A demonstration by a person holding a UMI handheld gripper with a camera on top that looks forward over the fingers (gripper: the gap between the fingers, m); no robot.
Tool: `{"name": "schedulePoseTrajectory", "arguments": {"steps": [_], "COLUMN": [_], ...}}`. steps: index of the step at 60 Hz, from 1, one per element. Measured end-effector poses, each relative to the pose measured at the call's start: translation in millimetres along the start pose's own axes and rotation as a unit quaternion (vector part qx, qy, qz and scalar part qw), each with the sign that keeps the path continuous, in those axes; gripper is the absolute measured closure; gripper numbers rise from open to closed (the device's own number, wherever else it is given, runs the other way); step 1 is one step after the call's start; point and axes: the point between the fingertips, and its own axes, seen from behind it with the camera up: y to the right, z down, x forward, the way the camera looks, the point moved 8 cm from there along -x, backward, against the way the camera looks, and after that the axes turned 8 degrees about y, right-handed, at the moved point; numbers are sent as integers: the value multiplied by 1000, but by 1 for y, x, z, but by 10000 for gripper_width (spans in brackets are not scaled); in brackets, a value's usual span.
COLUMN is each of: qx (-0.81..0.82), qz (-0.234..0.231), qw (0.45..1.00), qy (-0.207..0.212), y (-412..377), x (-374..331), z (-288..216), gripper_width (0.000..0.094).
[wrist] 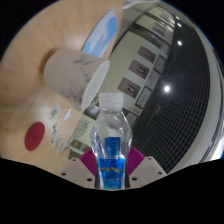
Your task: Pour water
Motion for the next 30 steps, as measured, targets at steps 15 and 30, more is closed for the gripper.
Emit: {"name": "schedulePoseTrajectory", "arguments": {"steps": [15,30], "qx": [-113,299], "qz": [-13,6], "qw": [993,954], "qy": [24,0], "y": [25,21], "x": [-26,-90], "z": [45,95], "gripper_width": [607,607]}}
